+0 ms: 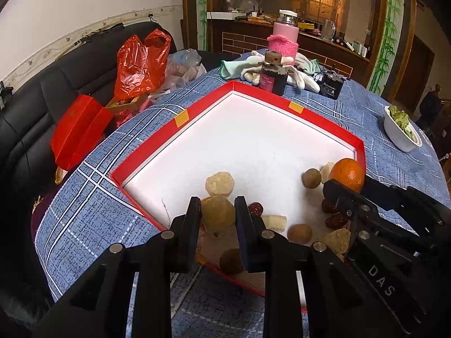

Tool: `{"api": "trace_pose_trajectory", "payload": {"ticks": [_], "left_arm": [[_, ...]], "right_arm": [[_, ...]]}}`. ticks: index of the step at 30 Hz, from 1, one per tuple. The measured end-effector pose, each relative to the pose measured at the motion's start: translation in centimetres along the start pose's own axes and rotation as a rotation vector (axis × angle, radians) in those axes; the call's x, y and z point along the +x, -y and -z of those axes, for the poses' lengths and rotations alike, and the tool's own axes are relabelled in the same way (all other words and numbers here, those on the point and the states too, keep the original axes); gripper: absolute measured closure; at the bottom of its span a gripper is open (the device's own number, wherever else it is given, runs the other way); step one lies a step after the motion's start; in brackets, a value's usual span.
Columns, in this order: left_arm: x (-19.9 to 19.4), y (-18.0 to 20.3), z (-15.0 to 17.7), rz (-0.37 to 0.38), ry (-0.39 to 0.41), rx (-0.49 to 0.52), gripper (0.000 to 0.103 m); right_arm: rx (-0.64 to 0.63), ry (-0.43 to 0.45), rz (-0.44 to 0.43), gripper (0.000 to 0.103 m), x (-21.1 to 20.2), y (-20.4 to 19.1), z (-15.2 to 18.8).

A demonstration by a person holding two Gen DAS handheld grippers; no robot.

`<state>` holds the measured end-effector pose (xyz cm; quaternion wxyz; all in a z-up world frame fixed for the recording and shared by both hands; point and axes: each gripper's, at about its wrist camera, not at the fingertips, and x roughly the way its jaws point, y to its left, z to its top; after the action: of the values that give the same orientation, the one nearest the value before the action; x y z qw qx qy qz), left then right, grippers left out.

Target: Organize fruits

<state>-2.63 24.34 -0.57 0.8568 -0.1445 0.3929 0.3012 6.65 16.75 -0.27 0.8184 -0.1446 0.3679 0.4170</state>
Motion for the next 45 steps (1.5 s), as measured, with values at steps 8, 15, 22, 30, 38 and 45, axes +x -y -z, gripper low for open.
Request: {"api": "trace_pose_trajectory", "payload": {"ticks": [8,15,22,30,38,45], "left_arm": [[1.1,0.0,-0.7,-0.011,-0.015,0.003,0.081],[1.0,-0.2,-0.7,-0.012,-0.018,-0.004,0.081],[0.9,-0.8,-0.3,-0.006,-0.073,-0.037,0.075],[-2.3,0.1,1.0,-0.003,-0.013,0.025,0.033],[-5.1,1.0,2.0,0.048,0.025,0.008,0.016],[-6.0,3.1,2.9,0.02,0.022,0.068,0.011]], "right_arm": [[0.005,-0.026,0.019,0.068,1.1,0.0,-0.2],[0.008,-0.032,0.027,0.068,1.2,0.1,-0.2],[0.016,-0.025,0.076,0.023,0.7,0.3,-0.3],[0.011,0.059,0.092,0.013,-3.9,0.7,1.0],[-0.028,0.163,0.127,0.0,-10.8,1.9,4.1],[-0.041,0.188,0.145,0.0,-14.3,2.6,6.3]]}}
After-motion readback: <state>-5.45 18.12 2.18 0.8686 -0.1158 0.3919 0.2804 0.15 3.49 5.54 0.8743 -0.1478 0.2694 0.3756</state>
